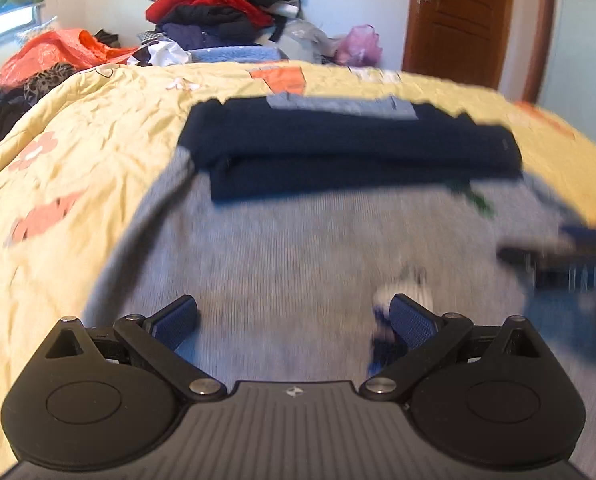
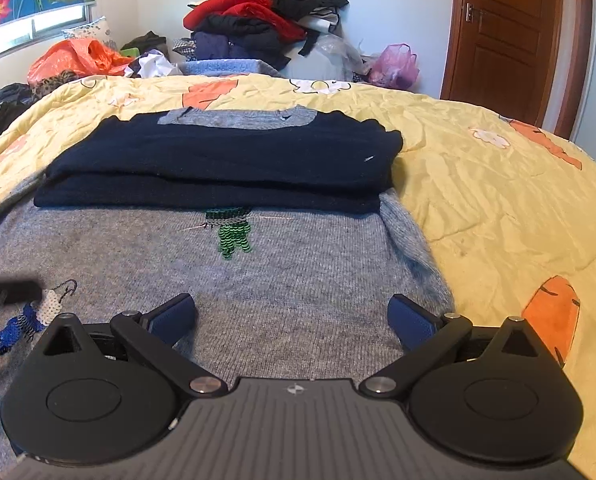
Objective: Fold small clothes
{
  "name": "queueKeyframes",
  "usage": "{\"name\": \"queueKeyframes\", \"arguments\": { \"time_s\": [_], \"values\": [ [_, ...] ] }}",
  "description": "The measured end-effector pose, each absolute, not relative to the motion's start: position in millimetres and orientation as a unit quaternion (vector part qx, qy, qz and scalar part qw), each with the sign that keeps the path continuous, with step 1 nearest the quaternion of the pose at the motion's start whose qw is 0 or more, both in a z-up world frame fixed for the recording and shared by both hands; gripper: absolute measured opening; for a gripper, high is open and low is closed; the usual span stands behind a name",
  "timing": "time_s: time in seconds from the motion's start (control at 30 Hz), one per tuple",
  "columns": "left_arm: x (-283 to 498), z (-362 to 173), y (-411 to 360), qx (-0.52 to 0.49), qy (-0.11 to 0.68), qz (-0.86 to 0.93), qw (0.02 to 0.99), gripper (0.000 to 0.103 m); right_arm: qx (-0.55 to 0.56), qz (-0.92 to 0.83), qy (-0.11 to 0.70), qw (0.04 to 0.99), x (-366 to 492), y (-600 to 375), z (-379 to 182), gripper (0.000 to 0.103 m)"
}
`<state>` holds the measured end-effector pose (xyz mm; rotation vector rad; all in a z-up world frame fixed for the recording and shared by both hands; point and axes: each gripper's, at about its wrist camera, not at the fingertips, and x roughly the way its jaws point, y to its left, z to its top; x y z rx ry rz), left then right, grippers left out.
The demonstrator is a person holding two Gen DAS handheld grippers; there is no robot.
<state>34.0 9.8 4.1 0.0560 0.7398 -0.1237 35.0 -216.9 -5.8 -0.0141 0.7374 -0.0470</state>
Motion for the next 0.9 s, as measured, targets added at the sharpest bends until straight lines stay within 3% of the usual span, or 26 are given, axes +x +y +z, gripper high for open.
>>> {"name": "queueKeyframes", "arguments": {
  "time_s": [0.9],
  "values": [
    [34.6,3.2,11.3,0.019,0.356,-0.061,0.932,0.103,0.002,-0.068,0.356,0.932,31.5,-221.8,-6.9,0.103]
  ]
}}
